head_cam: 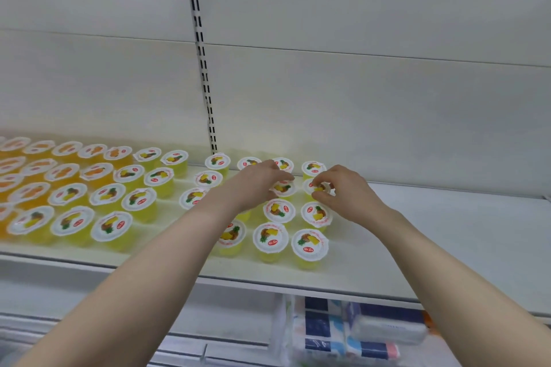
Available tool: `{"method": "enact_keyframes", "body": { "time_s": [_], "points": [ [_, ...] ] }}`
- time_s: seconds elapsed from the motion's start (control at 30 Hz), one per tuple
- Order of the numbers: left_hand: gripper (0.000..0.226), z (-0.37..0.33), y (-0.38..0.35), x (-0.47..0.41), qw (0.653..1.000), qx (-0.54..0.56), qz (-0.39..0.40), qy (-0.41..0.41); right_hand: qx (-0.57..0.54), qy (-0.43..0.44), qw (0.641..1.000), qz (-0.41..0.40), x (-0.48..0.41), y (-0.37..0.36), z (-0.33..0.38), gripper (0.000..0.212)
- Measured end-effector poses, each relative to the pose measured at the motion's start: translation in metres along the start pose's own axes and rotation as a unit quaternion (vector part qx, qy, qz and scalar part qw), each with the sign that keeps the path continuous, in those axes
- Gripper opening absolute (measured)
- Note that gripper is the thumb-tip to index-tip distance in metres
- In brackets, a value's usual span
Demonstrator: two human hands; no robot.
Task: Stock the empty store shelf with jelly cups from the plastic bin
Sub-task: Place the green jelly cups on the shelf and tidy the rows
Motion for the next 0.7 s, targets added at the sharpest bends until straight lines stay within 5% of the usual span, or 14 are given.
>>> {"method": "enact_keyframes", "body": {
  "time_s": [0.37,0.7],
  "points": [
    [0.037,-0.016,0.022,0.03,0.994,0.016,-0.093,0.047,-0.027,0.049,0.997,-0.05,0.013,0.006,-0.006,0.013],
    [0.021,-0.045,0.028,0.075,0.994,0.044,-0.089,0.049,-0.048,0.045,0.997,-0.049,0.047,0.009,0.01,0.017]
  ]
}}
Point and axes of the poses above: each hand's wrist, its own x-axis away from the middle knuckle, its own y-axis out of the back of the hand, z = x × y, the point moved 1 cm from there along -x, towards the middle knuckle, and after that the axes turned 8 degrees about -z, right-handed, at the moved point
